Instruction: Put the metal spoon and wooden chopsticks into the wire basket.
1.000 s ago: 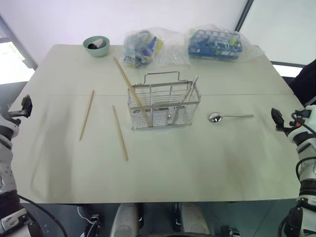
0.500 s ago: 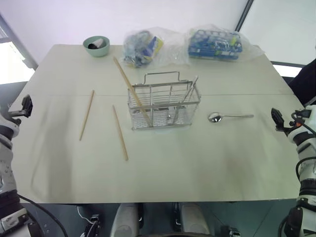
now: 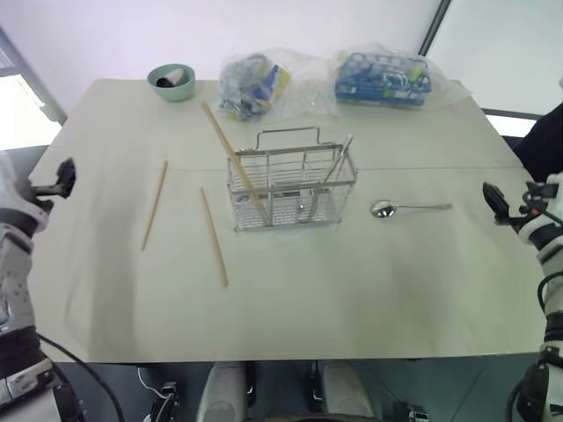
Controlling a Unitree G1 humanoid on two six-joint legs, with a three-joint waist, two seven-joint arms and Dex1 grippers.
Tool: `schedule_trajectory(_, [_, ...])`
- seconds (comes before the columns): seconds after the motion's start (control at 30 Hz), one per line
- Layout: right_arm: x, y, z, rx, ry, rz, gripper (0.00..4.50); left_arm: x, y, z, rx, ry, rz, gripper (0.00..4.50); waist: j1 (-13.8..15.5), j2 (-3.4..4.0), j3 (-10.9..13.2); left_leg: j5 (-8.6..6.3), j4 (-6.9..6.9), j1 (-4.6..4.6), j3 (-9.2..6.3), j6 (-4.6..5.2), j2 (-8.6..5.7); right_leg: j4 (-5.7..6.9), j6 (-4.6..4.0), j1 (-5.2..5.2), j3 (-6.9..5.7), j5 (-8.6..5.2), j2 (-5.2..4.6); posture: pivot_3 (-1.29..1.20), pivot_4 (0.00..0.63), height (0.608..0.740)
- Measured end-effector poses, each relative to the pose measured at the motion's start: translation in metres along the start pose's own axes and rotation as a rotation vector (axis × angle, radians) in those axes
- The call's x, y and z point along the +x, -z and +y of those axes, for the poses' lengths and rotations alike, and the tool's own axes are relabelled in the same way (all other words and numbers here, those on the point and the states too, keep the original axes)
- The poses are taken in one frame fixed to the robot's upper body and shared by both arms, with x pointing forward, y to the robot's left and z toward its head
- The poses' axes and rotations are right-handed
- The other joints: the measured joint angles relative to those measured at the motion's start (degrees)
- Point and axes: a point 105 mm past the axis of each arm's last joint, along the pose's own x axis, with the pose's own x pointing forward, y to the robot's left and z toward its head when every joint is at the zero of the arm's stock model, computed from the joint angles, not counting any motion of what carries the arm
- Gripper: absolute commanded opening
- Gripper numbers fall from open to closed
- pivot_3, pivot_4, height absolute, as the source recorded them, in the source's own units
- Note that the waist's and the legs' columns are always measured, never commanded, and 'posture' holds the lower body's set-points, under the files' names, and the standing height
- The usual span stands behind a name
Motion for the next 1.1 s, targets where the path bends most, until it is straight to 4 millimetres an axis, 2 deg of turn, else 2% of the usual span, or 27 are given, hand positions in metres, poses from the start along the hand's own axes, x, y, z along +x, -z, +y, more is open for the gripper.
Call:
schedule_trajectory(0.1, [0.010,-0.026,0.015,-0.161,-0.169,0.014,4.44,-0.003,-0.020,-0.055,-0.033,0.251,-0.026,4.44,-0.05,0.05,0.03,0.00,-0.01,0.00,0.04,0.00,0.00,0.00,0.00,-0.03,0.06,0.00,0.00,0.00,0.150,0.718])
schedule_trajectory(0.17, [0.016,-0.047,0.027,-0.265,-0.285,0.003,4.44,-0.012,-0.034,-0.098,-0.043,0.456,-0.043,4.44,-0.07,0.05,0.04,0.00,-0.02,0.01,0.04,0.00,0.01,-0.01,0.00,-0.02,0.07,0.00,0.03,0.00,0.150,0.718])
schedule_trajectory(0.23, [0.020,-0.058,0.035,-0.343,-0.380,0.011,4.44,-0.024,-0.038,-0.128,-0.039,0.610,-0.027,4.44,-0.14,0.06,0.04,0.00,-0.04,0.03,0.03,-0.01,0.02,-0.02,0.00,-0.02,0.07,0.00,0.07,0.00,0.150,0.718])
schedule_trajectory(0.3, [0.025,-0.062,0.046,-0.408,-0.490,0.038,4.44,-0.037,-0.040,-0.152,-0.043,0.753,0.004,4.44,-0.27,0.06,0.04,0.00,-0.03,0.04,0.05,0.00,0.04,-0.03,0.00,-0.02,0.09,0.00,0.09,0.00,0.150,0.718])
schedule_trajectory(0.4, [0.029,-0.055,0.063,-0.490,-0.642,0.108,4.44,-0.054,-0.044,-0.177,-0.046,0.921,0.029,4.44,-0.21,0.10,0.09,0.01,-0.01,0.02,0.06,0.00,0.02,-0.06,-0.01,-0.03,0.09,0.00,0.10,0.00,0.150,0.718])
schedule_trajectory(0.53, [0.023,-0.030,0.088,-0.657,-0.927,0.283,4.44,-0.080,-0.049,-0.198,-0.014,1.142,0.062,4.44,-0.19,0.21,0.16,0.06,-0.02,0.02,0.06,-0.10,0.00,-0.10,-0.01,-0.02,0.10,-0.01,0.10,0.00,0.150,0.718])
schedule_trajectory(0.63, [0.019,-0.009,0.100,-0.722,-1.090,0.434,4.44,-0.092,-0.049,-0.205,0.009,1.246,0.090,4.44,-0.20,0.25,0.20,0.11,0.00,0.02,0.06,-0.18,-0.03,-0.10,-0.02,-0.02,0.10,-0.01,0.10,0.00,0.150,0.718])
schedule_trajectory(0.9, [0.031,0.006,0.116,-0.787,-1.135,0.592,4.44,-0.106,-0.047,-0.216,0.044,1.353,0.112,4.44,-0.18,0.35,0.29,0.20,0.00,0.02,0.04,-0.34,-0.05,-0.10,-0.02,-0.01,0.12,-0.01,0.10,0.00,0.150,0.718])
schedule_trajectory(1.0, [0.034,0.016,0.126,-0.813,-1.150,0.627,4.44,-0.108,-0.047,-0.218,0.053,1.358,0.109,4.44,-0.21,0.35,0.29,0.22,0.01,0.02,0.04,-0.36,-0.05,-0.10,-0.02,-0.01,0.12,-0.01,0.10,0.00,0.150,0.718])
schedule_trajectory(1.1, [0.034,0.021,0.127,-0.837,-1.158,0.661,4.44,-0.109,-0.047,-0.218,0.060,1.348,0.104,4.44,-0.08,0.36,0.30,0.22,0.01,0.01,0.03,-0.37,-0.06,-0.10,-0.02,0.00,0.12,-0.01,0.10,0.00,0.150,0.718])
